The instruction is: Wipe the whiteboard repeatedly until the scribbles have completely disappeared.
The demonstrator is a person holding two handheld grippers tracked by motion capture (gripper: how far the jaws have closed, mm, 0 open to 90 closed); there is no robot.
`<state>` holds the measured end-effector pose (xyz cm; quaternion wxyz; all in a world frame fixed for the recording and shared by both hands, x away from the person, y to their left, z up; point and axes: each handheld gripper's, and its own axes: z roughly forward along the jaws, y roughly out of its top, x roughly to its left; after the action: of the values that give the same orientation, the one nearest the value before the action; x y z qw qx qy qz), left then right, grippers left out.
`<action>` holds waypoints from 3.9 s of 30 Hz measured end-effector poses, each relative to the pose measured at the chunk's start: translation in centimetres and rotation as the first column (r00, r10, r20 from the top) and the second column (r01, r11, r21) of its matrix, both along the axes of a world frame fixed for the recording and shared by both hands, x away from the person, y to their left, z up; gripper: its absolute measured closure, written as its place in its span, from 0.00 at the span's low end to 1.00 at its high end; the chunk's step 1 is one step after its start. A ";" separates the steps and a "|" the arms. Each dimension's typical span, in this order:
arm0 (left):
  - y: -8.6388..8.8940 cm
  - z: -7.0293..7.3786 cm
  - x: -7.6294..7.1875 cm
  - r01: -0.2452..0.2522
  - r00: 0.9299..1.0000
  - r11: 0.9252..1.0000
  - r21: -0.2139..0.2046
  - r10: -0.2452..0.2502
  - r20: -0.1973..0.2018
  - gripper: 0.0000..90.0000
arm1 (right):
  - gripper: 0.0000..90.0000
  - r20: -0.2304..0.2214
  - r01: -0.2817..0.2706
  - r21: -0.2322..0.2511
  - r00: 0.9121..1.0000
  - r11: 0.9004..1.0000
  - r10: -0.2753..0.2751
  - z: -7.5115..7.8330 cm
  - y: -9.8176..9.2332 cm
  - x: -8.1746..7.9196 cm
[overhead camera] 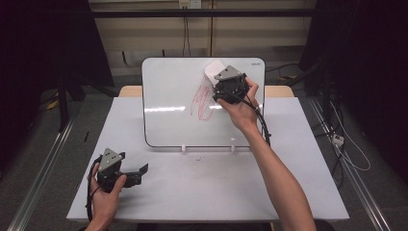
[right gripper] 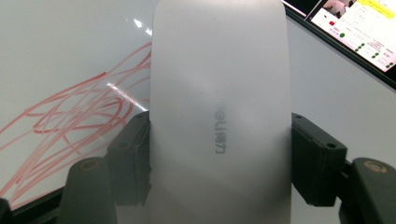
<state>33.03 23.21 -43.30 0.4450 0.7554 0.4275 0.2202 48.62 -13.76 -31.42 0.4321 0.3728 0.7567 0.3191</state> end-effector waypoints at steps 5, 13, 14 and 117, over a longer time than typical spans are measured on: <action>-0.1 0.0 0.0 0.003 1.000 1.000 -0.002 -0.003 0.002 0.05 | 0.35 0.005 0.004 -0.007 1.000 1.000 -0.004 -0.1 0.1 0.0; 0.1 0.1 -0.1 -0.003 1.000 1.000 -0.008 0.004 0.008 0.05 | 0.35 0.012 0.011 -0.009 1.000 1.000 -0.010 -0.2 0.2 0.0; 0.1 0.1 -0.1 -0.004 1.000 1.000 -0.005 0.004 0.006 0.05 | 0.35 0.013 0.011 -0.008 1.000 1.000 -0.011 -0.2 0.2 0.0; -0.4 0.2 -0.3 0.013 1.000 1.000 0.006 -0.013 0.012 0.05 | 0.35 -0.007 -0.059 -0.046 0.998 0.997 0.059 -7.1 2.5 -5.8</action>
<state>32.71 22.80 -43.13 0.4468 0.7582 0.4191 0.2231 42.77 -11.30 -38.57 0.4287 0.3412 0.7757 0.3132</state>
